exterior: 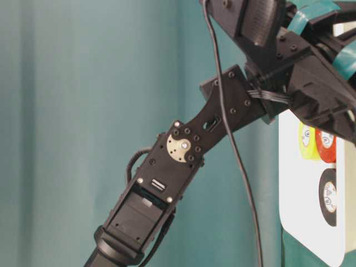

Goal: Put the tape alternately from left to right into the white case.
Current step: 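Close on the teal roll, lift and carry it into the tray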

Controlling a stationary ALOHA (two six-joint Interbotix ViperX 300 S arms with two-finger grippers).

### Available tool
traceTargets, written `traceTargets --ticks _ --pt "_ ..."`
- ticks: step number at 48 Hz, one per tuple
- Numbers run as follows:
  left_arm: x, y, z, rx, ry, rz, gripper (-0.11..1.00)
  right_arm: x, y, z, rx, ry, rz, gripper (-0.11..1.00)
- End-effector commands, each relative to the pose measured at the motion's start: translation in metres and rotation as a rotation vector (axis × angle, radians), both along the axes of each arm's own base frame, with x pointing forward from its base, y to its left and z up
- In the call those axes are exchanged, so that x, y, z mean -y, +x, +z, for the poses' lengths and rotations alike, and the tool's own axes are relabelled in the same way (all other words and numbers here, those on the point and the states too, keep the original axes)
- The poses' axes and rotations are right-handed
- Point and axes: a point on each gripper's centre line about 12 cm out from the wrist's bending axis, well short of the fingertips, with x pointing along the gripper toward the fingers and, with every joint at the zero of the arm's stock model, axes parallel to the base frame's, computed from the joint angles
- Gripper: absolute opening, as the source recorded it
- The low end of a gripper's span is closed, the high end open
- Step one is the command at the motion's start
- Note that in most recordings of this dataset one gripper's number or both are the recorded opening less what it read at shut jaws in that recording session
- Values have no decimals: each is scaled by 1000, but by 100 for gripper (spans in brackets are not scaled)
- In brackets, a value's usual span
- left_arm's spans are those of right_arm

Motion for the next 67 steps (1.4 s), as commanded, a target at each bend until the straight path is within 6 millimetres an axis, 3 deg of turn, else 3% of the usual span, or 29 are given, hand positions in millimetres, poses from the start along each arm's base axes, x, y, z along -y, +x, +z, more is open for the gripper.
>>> traceTargets --ticks 1,11,32,50,58,67 --pt "0 3 34 70 -6 4 -3 -1 2 3 10 6 5 81" --pt "5 1 36 66 -7 -4 -3 -1 2 3 9 6 4 81" --pt "17 -13 75 56 -13 -24 -3 0 3 4 10 4 3 81" --pt "20 -18 80 27 -15 -25 -3 0 3 5 11 4 2 81" --pt "7 -27 94 45 -18 3 -3 0 3 4 8 3 2 81" --pt "-17 -48 95 23 -16 51 -3 0 3 4 8 3 2 81"
